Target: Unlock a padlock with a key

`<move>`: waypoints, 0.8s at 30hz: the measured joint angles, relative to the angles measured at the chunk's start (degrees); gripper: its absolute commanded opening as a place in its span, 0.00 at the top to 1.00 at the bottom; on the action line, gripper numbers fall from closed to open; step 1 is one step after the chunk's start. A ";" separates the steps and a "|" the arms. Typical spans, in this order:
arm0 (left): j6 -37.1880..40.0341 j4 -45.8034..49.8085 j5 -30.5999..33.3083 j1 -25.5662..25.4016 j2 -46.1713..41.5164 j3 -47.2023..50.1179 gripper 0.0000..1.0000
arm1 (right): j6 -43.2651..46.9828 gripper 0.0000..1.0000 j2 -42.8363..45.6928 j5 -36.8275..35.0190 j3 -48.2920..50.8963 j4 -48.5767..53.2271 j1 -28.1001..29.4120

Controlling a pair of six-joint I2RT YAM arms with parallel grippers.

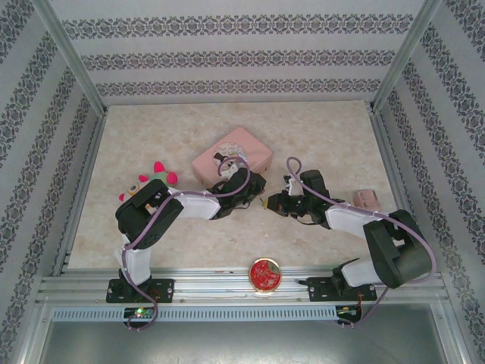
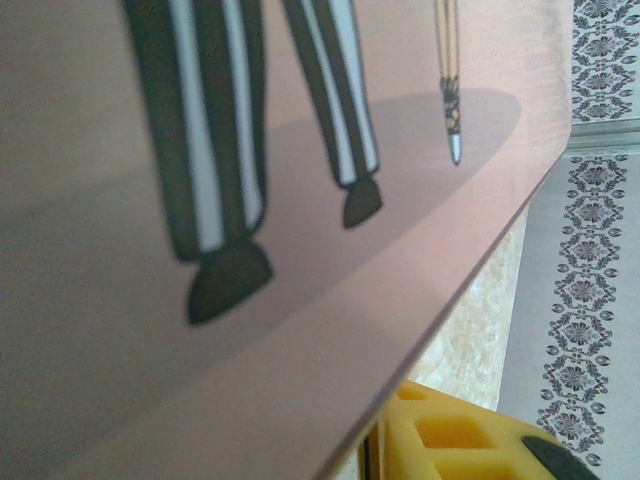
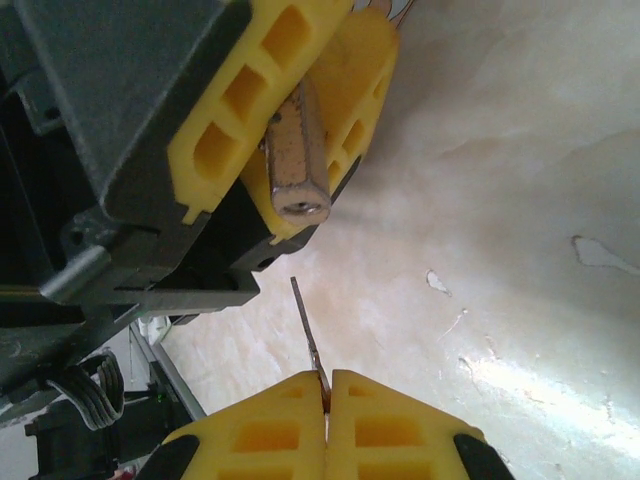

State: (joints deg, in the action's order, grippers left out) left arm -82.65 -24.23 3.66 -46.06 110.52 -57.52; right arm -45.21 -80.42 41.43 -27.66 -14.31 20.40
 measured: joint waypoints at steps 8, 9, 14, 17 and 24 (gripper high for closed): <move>0.07 -0.02 -0.04 0.00 0.00 0.00 1.00 | -0.31 1.00 0.00 -0.42 -0.81 0.02 -0.72; 0.11 -0.02 -0.04 0.00 0.00 0.00 1.00 | -0.46 1.00 0.00 -0.44 -0.85 0.02 -0.79; 0.15 -0.02 -0.09 0.00 0.00 0.00 1.00 | -0.94 1.00 -0.66 -0.63 -1.46 0.02 -0.81; 0.17 0.00 -0.11 0.00 0.00 0.00 1.00 | -1.07 1.00 -0.96 -0.76 -1.55 0.02 -0.83; 0.20 -0.02 -0.31 0.00 0.00 0.00 1.00 | -1.11 1.00 -1.16 -1.62 -1.88 0.37 -1.20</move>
State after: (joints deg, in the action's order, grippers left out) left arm -82.46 -24.25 3.36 -46.06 110.52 -57.52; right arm -46.33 -81.58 39.81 -29.54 -13.93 19.20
